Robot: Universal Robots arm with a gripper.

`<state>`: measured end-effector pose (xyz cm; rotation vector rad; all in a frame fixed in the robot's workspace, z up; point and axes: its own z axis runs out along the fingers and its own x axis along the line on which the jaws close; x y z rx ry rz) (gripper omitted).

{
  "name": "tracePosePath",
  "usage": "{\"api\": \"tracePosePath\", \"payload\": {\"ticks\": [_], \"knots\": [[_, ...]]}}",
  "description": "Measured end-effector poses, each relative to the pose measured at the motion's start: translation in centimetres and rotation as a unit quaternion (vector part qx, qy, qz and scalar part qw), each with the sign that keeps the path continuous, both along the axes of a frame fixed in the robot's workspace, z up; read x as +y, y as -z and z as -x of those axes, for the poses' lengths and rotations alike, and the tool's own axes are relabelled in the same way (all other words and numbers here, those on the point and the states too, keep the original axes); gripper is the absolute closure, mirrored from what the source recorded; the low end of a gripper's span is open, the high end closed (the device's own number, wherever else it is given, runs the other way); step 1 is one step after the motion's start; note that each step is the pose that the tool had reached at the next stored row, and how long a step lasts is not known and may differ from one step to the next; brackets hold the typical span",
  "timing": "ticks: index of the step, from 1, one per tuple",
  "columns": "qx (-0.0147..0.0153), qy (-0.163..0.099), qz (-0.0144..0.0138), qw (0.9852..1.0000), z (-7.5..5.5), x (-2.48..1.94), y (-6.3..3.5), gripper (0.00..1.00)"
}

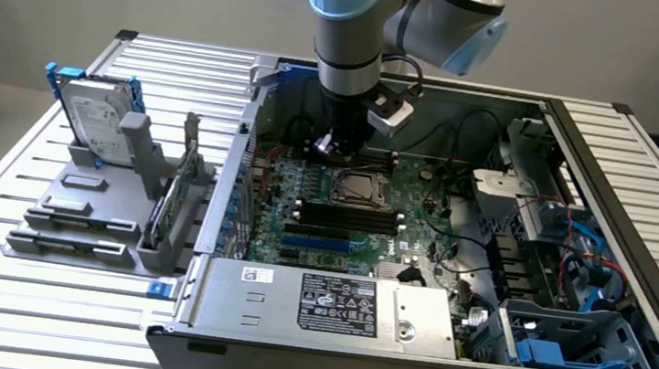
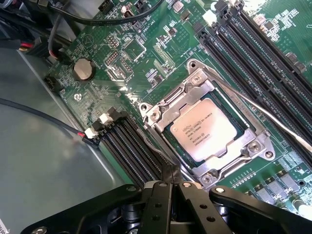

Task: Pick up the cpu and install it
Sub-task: 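Install the first cpu locking lever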

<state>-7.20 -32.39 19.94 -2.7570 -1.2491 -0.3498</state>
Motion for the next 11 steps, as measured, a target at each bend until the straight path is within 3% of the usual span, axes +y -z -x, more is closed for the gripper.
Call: {"api": "tracePosePath", "payload": {"ticks": [11], "knots": [[-0.0001, -0.004, -0.0001, 1.0000, -0.20, 0.06, 0.07, 0.89]]}}
